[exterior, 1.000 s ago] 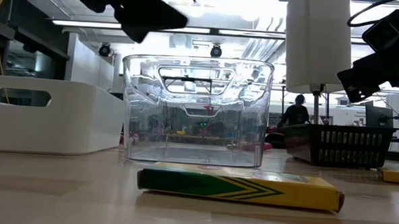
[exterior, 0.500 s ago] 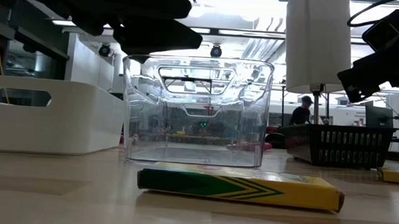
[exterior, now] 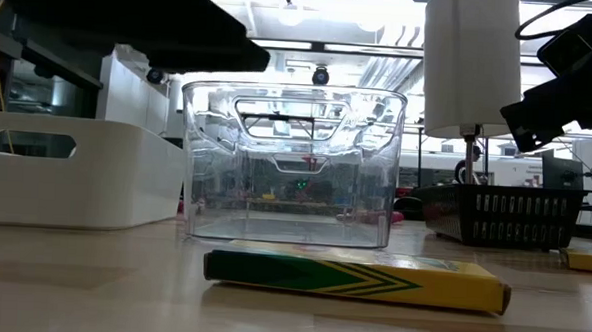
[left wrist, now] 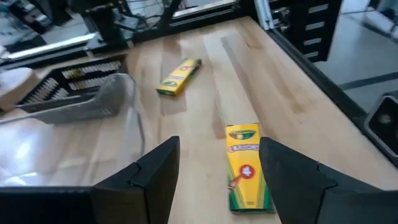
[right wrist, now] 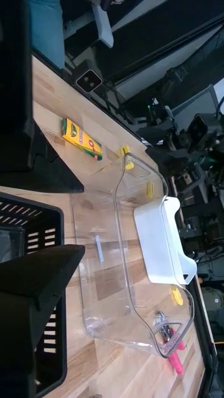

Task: Pick & Place School Supplies
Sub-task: Put the crayon box into the white bin

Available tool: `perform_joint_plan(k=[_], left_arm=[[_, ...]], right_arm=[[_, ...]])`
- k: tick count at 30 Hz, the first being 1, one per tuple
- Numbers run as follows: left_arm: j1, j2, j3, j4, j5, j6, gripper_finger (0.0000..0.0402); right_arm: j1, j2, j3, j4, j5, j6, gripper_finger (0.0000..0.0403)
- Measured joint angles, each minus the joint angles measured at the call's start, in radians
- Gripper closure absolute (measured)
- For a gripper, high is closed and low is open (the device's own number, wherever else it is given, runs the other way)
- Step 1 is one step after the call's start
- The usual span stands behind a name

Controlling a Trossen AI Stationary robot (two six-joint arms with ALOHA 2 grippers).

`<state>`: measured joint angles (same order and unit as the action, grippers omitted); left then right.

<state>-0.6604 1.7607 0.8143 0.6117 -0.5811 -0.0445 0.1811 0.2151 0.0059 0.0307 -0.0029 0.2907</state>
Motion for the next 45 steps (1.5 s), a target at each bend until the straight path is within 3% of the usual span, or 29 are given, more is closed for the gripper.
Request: perform_joint_plan(k=[15,30,45], left_arm=[[-0.057,0.027,0.079,-0.034,-0.143,0.106,0.0197],[-0.085,0.173,0.186,-0.035,-0.132,-0.053,0.0204],[-0.144,0.266,0.268,-0.069,-0.323,-0.172,0.0204]], right_arm=[[0.0,0.0,0.0,0.0,0.0,0.0,0.0266],[0.0,0.0,0.0,0.0,0.0,0.0,0.0266],[0.0,0.052,0.0,-0.008,-0.004,0.0,0.0266]])
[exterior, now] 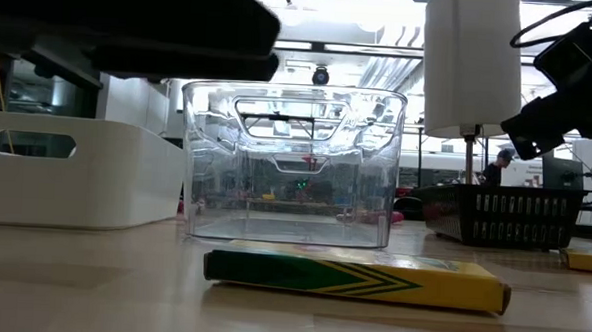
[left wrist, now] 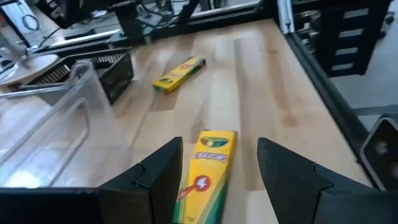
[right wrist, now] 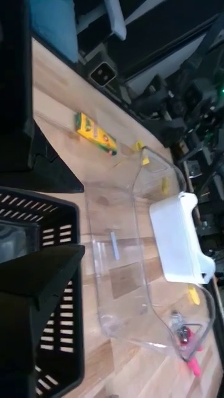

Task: Pick & Place School Supplies
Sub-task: Put the crayon box into the white bin

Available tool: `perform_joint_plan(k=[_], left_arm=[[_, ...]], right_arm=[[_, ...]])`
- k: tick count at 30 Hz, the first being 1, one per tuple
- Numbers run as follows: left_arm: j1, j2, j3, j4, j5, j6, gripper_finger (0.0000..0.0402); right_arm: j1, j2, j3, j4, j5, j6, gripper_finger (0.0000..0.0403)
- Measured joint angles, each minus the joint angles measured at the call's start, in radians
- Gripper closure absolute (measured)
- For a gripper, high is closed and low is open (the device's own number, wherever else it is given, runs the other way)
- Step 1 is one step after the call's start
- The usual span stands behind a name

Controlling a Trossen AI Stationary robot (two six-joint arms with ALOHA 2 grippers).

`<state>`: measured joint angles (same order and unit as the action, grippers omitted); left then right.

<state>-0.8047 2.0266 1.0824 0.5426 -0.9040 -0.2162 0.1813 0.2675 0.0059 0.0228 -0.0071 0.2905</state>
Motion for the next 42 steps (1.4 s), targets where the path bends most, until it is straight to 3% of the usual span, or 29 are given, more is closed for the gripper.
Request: perform_joint_plan(k=[9,15,34,42], left_arm=[[0.025,0.0,0.002,-0.065,-0.007,-0.12,0.0204],[0.05,0.0,0.002,-0.116,0.073,-0.219,0.0204],[0.086,0.0,0.002,-0.193,0.21,-0.316,0.0204],[0.094,0.0,0.002,-0.207,0.232,-0.325,0.0179]], right_arm=[[0.0,0.005,0.0,0.0,0.002,0.0,0.0266],[0.0,0.005,0.0,0.002,0.005,0.0,0.0266],[0.0,0.005,0.0,0.003,0.004,0.0,0.0266],[0.0,0.005,0.0,0.003,0.004,0.0,0.0266]])
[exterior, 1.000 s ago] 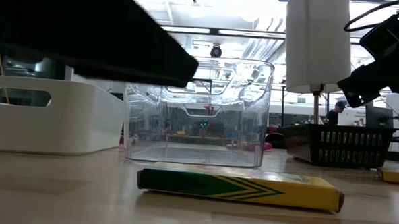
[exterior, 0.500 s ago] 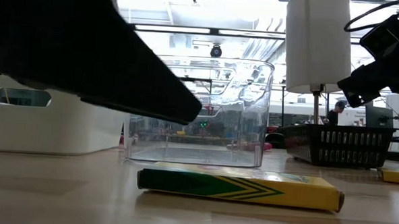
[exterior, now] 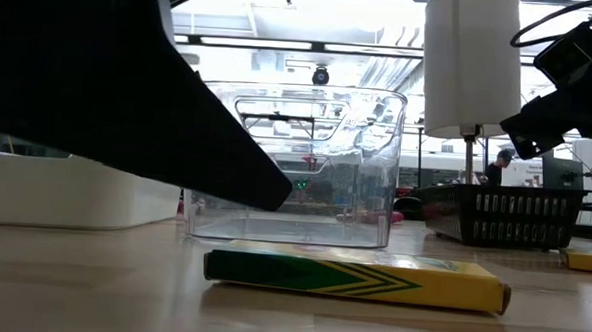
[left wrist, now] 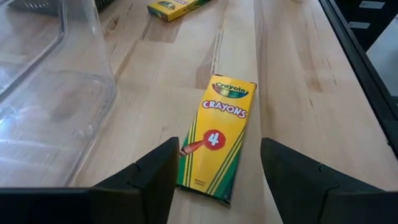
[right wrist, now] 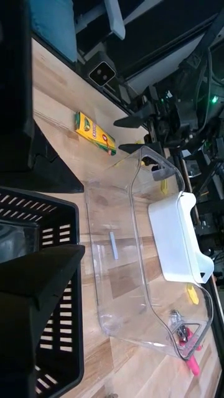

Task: Pick & Place School Supplies
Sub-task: Put the crayon box into the white bin

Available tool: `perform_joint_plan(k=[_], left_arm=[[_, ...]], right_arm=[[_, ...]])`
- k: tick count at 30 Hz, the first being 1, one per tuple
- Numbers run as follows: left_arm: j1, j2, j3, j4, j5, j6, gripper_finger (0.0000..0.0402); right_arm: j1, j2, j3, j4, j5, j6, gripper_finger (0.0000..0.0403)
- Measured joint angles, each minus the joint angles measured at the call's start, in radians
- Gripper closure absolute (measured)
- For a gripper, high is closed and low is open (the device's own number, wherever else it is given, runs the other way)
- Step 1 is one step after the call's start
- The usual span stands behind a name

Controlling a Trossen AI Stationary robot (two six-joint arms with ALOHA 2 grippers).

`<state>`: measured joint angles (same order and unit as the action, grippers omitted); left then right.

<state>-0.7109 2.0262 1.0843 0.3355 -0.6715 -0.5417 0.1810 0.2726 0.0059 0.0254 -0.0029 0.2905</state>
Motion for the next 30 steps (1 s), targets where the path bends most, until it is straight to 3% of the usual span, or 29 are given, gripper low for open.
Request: perform_joint_plan(k=[30], left_arm=[[0.015,0.032,-0.002,-0.006,0.059,-0.083,0.0171]], right_arm=[[0.0,0.0,0.0,0.001,0.0,0.0,0.0266]])
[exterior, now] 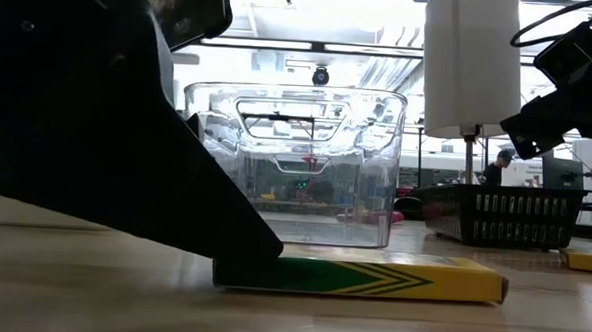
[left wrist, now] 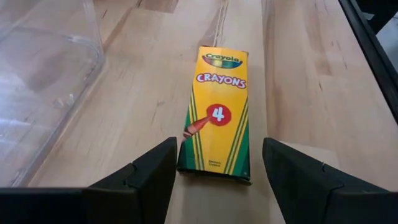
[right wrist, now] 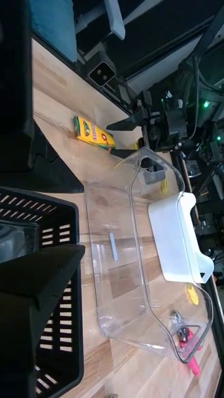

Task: Pick & Place School Supplies
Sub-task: Put the crayon box into the white bin

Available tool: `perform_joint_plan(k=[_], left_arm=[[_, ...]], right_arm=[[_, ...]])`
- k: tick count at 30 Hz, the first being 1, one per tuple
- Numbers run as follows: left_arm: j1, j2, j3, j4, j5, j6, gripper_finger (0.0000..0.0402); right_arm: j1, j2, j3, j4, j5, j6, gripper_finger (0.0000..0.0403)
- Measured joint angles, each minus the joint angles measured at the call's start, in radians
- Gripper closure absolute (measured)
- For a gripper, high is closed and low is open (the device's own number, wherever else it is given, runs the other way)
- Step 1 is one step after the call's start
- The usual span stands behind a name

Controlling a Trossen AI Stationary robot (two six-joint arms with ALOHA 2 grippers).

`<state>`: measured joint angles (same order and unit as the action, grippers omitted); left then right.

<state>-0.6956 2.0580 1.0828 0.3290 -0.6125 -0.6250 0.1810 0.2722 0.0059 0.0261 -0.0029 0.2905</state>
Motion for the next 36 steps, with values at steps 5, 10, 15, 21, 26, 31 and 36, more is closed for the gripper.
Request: perform_joint_plan(k=[5,10,15,21,26,31,36], left_arm=[[0.0,0.0,0.0,-0.003,0.0,0.0,0.0171],[0.0,0.0,0.0,-0.012,0.0,-0.002,0.0171],[0.0,0.019,0.003,0.0,0.001,-0.036,0.0171],[0.0,0.026,0.003,0.005,-0.002,-0.042,0.0171],[0.0,0.027,0.003,0.003,0.002,-0.037,0.0177],[0.0,0.027,0.003,-0.009,0.004,-0.037,0.0201],[0.0,0.027,0.003,-0.023,0.005,-0.036,0.0223]], right_arm=[[0.0,0.0,0.0,0.0,0.0,0.0,0.0266],[0.0,0.0,0.0,0.0,0.0,0.0,0.0266],[0.0,0.0,0.0,0.0,0.0,0.0,0.0266],[0.0,0.0,0.0,0.0,0.0,0.0,0.0266],[0.0,0.0,0.0,0.0,0.0,0.0,0.0266],[0.0,0.0,0.0,0.0,0.0,0.0,0.0266],[0.0,0.0,0.0,0.0,0.0,0.0,0.0266]])
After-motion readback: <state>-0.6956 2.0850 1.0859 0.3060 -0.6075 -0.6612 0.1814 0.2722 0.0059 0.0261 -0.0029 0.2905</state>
